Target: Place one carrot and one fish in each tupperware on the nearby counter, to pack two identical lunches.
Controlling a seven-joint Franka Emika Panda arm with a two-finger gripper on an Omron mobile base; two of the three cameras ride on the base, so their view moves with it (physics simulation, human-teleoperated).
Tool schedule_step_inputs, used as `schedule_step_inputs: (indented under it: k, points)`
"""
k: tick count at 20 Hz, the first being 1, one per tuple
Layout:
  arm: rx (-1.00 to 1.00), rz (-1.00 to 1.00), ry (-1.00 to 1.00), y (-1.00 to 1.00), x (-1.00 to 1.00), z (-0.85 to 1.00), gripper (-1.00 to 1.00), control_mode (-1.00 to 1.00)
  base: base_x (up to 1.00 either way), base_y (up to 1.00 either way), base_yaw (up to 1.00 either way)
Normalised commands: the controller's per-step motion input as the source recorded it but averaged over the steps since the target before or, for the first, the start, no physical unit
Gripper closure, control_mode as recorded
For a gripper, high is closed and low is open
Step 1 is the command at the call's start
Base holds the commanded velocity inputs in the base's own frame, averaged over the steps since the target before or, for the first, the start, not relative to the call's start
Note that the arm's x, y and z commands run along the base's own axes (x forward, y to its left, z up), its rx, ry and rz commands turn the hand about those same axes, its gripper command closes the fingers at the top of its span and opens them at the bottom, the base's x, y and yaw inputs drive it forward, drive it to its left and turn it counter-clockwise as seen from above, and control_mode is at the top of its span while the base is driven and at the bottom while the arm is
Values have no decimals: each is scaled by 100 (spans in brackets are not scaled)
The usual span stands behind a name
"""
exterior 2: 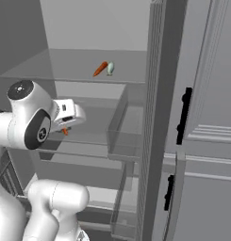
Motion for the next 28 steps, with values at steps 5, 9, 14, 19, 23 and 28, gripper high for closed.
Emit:
schedule_step_inputs:
  k: [5, 9, 14, 19, 23, 28]
  points:
    - [0, 0, 0, 0, 0, 0, 100, 100, -100, -14, 0]
    - [0, 0, 0, 0, 0, 0, 100, 100, -100, 4, 12]
    - [0, 0, 0, 0, 0, 0, 100, 100, -77, 64, 36]
    - [0, 0, 0, 0, 0, 0, 100, 100, -11, 99, 68]
    - [0, 0, 0, 0, 0, 0, 100, 100, 0, 95, 71]
    - [0, 0, 0, 0, 0, 0, 100, 100, 28, 75, 56]
